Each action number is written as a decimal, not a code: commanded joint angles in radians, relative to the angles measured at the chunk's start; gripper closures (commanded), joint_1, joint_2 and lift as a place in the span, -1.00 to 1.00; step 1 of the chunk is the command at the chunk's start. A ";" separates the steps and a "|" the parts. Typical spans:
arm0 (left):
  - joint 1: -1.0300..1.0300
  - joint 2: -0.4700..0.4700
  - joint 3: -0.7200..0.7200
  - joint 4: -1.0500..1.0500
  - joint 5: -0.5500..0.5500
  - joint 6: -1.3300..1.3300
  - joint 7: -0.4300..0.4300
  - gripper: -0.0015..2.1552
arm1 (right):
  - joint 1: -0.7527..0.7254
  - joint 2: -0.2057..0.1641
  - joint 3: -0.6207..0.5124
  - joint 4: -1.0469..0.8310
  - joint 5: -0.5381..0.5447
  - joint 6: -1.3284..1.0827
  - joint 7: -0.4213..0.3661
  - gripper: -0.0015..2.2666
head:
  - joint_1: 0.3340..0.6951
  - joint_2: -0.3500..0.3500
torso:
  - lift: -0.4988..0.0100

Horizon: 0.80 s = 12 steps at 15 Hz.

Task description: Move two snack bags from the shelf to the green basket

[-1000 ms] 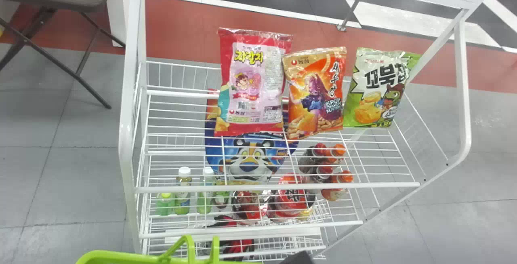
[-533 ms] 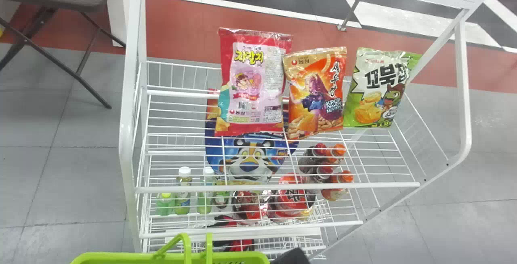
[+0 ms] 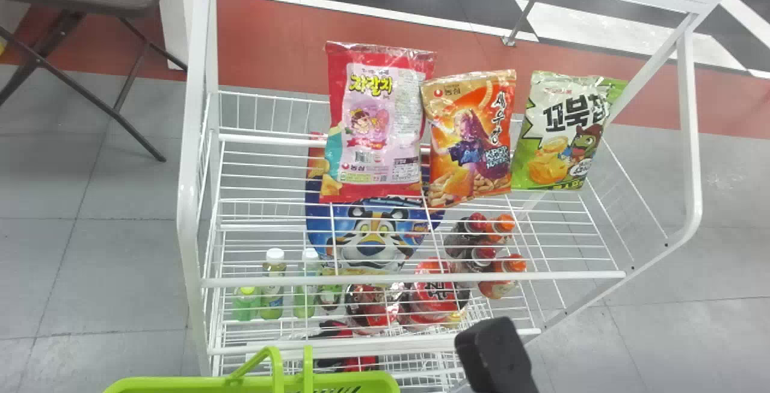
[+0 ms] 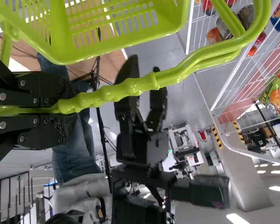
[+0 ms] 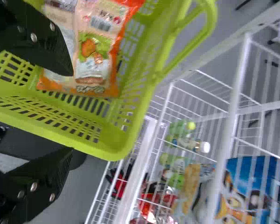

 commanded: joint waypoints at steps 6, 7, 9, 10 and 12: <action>0.000 0.001 -0.002 0.009 0.000 -0.012 -0.003 0.96 | -0.111 0.135 -0.163 0.168 -0.029 -0.577 0.075 -0.92 | 1.00 -1.00 | 0.89; -0.005 0.003 -0.003 0.017 0.001 -0.015 -0.005 0.96 | -0.148 0.147 -0.193 0.211 -0.030 -0.644 0.090 -0.92 | 1.00 -1.00 | 0.89; -0.023 0.006 -0.006 0.040 0.004 -0.015 -0.006 0.96 | -0.185 0.157 -0.244 0.265 -0.044 -0.767 0.116 -0.92 | 1.00 -1.00 | 0.89; -0.032 0.008 -0.009 0.048 0.006 -0.012 -0.006 0.96 | -0.208 0.158 -0.270 0.299 -0.061 -0.810 0.125 -0.91 | 1.00 -1.00 | 0.89; -0.051 0.012 -0.021 0.057 0.004 -0.009 -0.006 0.96 | -0.266 0.163 -0.318 0.377 -0.067 -0.893 0.147 -0.91 | 1.00 -1.00 | 0.89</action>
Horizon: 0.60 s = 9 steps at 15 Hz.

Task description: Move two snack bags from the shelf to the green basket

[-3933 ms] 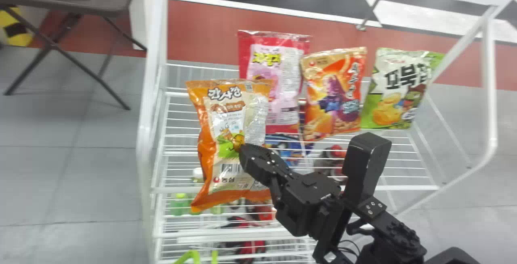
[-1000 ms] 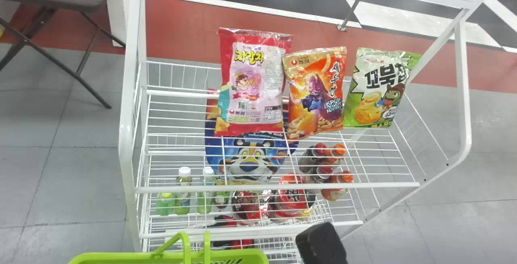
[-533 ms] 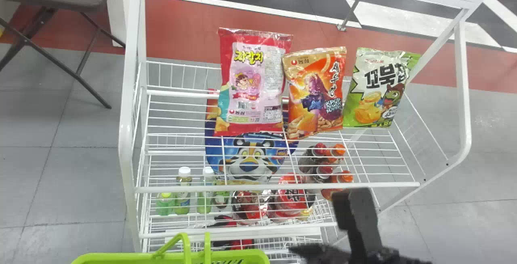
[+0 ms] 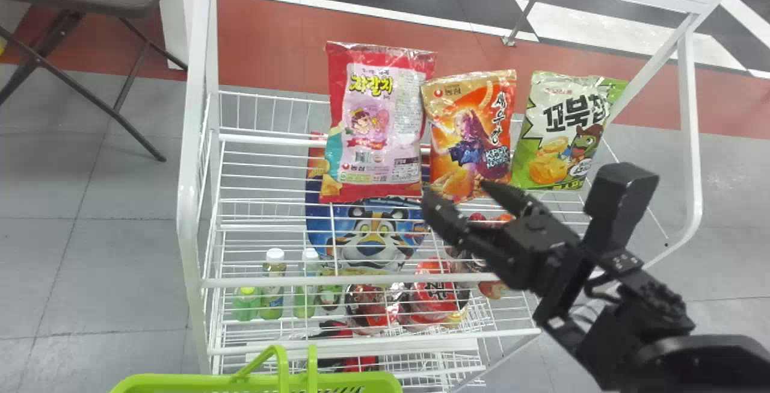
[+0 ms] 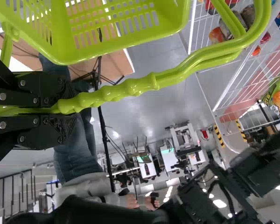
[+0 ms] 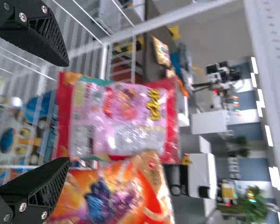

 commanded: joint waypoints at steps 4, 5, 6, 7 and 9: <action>-0.027 0.011 -0.019 0.009 -0.002 0.015 0.000 0.96 | -0.216 0.001 -0.102 0.261 0.005 -0.083 0.038 -0.91 | 1.00 -1.00 | 0.89; -0.027 0.011 -0.019 0.009 -0.002 0.018 0.002 0.96 | -0.262 -0.002 -0.103 0.315 0.016 -0.083 0.038 -0.91 | 1.00 -1.00 | 0.89; -0.027 0.011 -0.020 0.009 -0.006 0.018 0.005 0.96 | -0.300 -0.010 -0.094 0.364 0.033 -0.086 0.038 -0.91 | 1.00 -1.00 | 0.89; -0.027 0.011 -0.020 0.009 -0.007 0.022 0.006 0.96 | -0.329 -0.016 -0.085 0.404 0.048 -0.095 0.038 -0.91 | 1.00 -1.00 | 0.89; -0.027 0.013 -0.020 0.009 -0.010 0.025 0.008 0.96 | -0.397 -0.022 -0.057 0.493 0.088 -0.104 0.038 -0.91 | 1.00 -1.00 | 0.89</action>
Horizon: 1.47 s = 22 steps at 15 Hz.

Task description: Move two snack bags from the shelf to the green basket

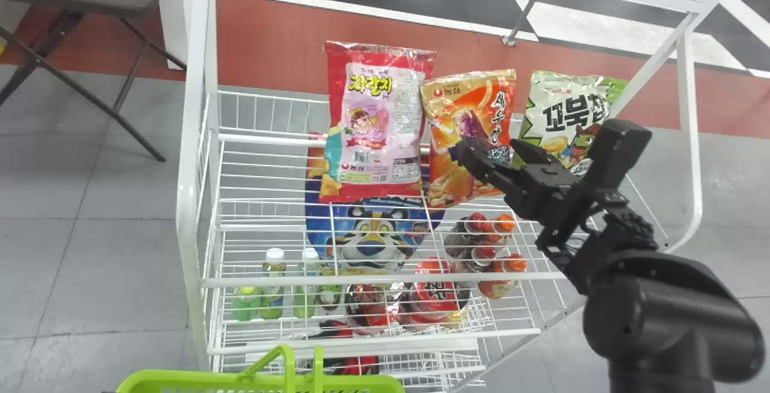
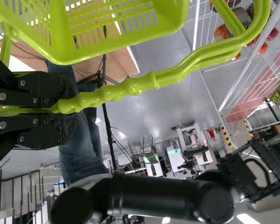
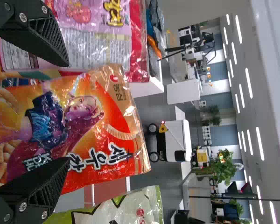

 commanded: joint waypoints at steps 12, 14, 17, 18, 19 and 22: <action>-0.020 0.004 0.008 0.025 0.000 0.023 -0.004 0.96 | -0.196 -0.021 0.062 0.294 0.134 -0.006 0.080 0.98 | 1.00 -1.00 | 0.89; -0.020 0.004 0.008 0.021 0.001 0.023 -0.008 0.96 | -0.159 -0.020 0.058 0.246 0.119 -0.010 0.071 0.98 | 1.00 -1.00 | 0.89; -0.020 0.006 0.011 0.015 0.003 0.023 -0.009 0.96 | -0.104 -0.020 0.044 0.139 0.095 -0.006 0.035 0.98 | 1.00 -1.00 | 0.89; -0.020 0.009 0.011 0.014 0.003 0.023 -0.009 0.96 | -0.084 -0.020 0.043 0.102 0.094 -0.006 0.025 0.98 | 1.00 -1.00 | 0.89; -0.018 0.011 0.012 0.011 0.004 0.023 -0.009 0.96 | -0.061 -0.018 0.030 0.058 0.065 -0.003 0.023 0.98 | 1.00 -1.00 | 0.89; -0.018 0.011 0.014 0.009 0.004 0.023 -0.009 0.96 | 0.036 -0.015 -0.005 -0.128 -0.018 0.079 0.002 0.98 | 1.00 -1.00 | 0.89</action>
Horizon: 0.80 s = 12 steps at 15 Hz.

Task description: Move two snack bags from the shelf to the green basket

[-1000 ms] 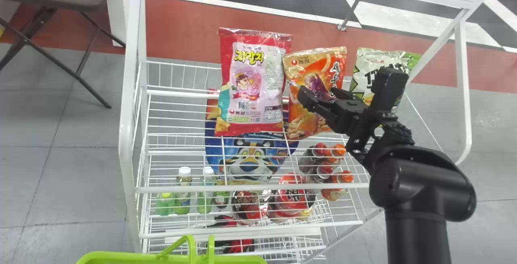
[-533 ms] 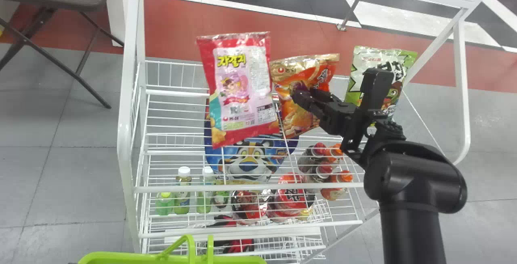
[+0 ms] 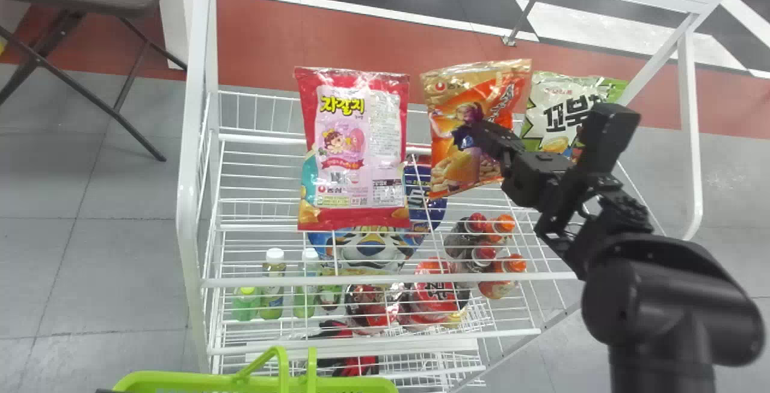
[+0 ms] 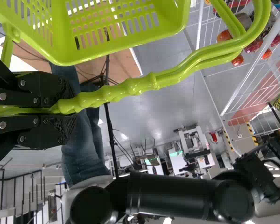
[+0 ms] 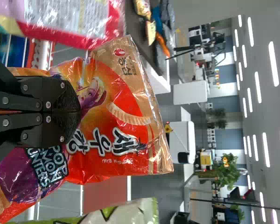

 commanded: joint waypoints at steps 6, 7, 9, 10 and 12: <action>-0.015 -0.005 0.004 0.000 0.008 0.000 -0.005 0.96 | 0.291 0.031 -0.232 -0.508 -0.308 0.479 -0.080 0.98 | 1.00 -1.00 | 0.90; -0.017 -0.006 0.004 0.000 0.009 -0.003 -0.006 0.96 | 0.319 0.034 -0.284 -0.553 -0.374 0.571 -0.072 0.98 | 1.00 -1.00 | 0.90; -0.011 -0.009 0.012 0.000 0.017 -0.015 -0.006 0.96 | 0.359 0.045 -0.367 -0.640 -0.477 0.808 -0.046 0.98 | 1.00 -1.00 | 0.90; -0.008 -0.009 0.012 0.000 0.020 -0.021 -0.006 0.96 | 0.360 0.053 -0.402 -0.669 -0.531 0.908 -0.035 0.98 | 1.00 -1.00 | 0.90; -0.008 -0.011 0.012 -0.002 0.020 -0.021 -0.006 0.96 | 0.368 0.057 -0.477 -0.714 -0.639 0.908 -0.024 0.98 | 1.00 -1.00 | 0.90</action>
